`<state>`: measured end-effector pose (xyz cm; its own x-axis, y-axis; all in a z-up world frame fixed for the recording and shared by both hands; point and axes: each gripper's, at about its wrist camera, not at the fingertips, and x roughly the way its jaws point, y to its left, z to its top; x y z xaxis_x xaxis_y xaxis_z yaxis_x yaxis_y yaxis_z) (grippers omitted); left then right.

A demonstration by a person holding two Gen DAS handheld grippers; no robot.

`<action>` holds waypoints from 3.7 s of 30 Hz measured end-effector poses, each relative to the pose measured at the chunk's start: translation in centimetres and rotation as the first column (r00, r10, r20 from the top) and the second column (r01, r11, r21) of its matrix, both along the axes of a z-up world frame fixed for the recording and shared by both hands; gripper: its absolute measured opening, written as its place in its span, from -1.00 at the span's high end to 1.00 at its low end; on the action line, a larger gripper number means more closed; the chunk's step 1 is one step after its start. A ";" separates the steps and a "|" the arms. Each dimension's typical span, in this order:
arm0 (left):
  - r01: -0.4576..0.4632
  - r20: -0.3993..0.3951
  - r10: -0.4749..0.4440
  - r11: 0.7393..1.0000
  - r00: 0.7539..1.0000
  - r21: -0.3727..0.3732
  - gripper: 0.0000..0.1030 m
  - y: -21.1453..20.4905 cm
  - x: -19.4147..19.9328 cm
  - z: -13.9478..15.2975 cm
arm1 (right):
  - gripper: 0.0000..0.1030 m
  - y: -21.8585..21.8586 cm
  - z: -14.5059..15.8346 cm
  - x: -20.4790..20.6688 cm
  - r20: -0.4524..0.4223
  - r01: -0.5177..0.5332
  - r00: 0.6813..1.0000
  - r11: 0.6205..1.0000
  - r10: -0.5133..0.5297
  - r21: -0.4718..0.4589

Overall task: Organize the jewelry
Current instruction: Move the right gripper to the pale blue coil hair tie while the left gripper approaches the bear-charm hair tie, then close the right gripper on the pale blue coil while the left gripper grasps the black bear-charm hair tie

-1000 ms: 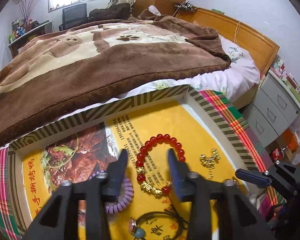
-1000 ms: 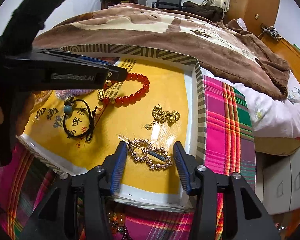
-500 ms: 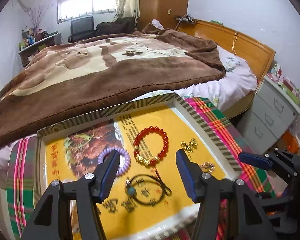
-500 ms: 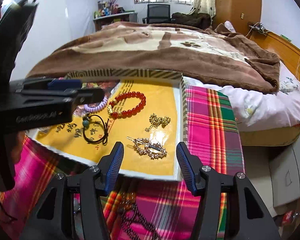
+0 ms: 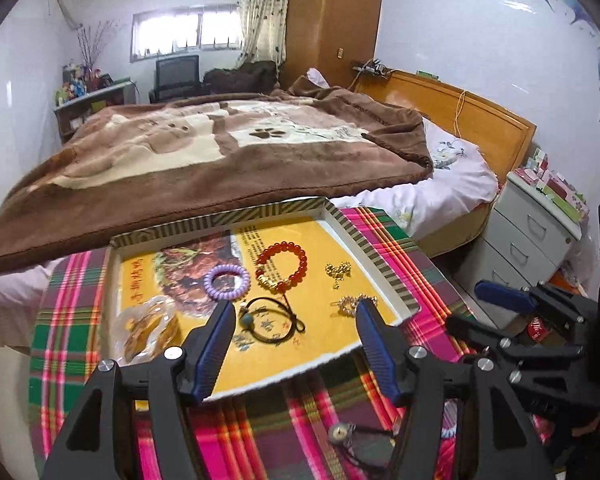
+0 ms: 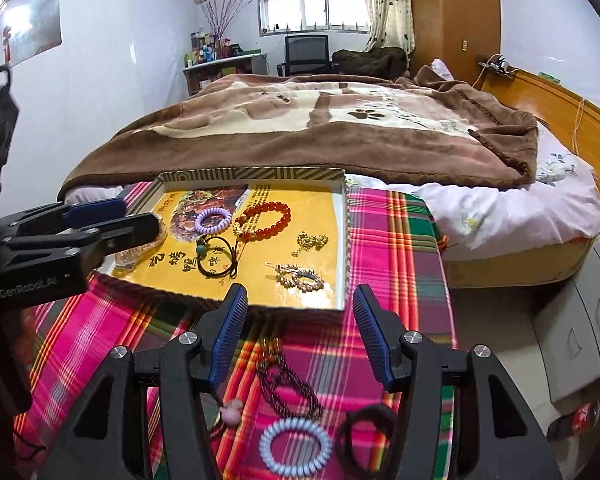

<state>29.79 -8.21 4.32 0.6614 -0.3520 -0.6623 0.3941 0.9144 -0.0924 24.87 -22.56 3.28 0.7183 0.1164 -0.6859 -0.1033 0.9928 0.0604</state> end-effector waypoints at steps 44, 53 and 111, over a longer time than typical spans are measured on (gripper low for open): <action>-0.013 -0.129 0.000 0.996 0.992 -0.094 -0.30 5.1 -9.1 -7.6 | -0.09 0.1 -7.7 -8.5 -0.152 -0.047 0.987 0.999 0.048 0.009; -0.017 -0.140 0.003 0.994 0.990 -0.104 -0.30 5.4 -8.7 -8.1 | -0.09 1.1 -7.9 -7.2 -0.164 -0.062 0.985 0.998 0.056 -0.027; 0.105 -0.187 -0.096 0.994 0.978 0.041 -0.26 -2.6 -4.8 -11.2 | 0.82 2.2 -6.5 -8.6 -0.094 -0.098 0.991 0.995 0.097 -0.006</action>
<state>25.03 -10.76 -6.88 0.4891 -0.3735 -0.7882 0.4646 0.8764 -0.1270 16.31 -20.33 -3.26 0.6366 0.1750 -0.7511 -0.1935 0.9790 0.0641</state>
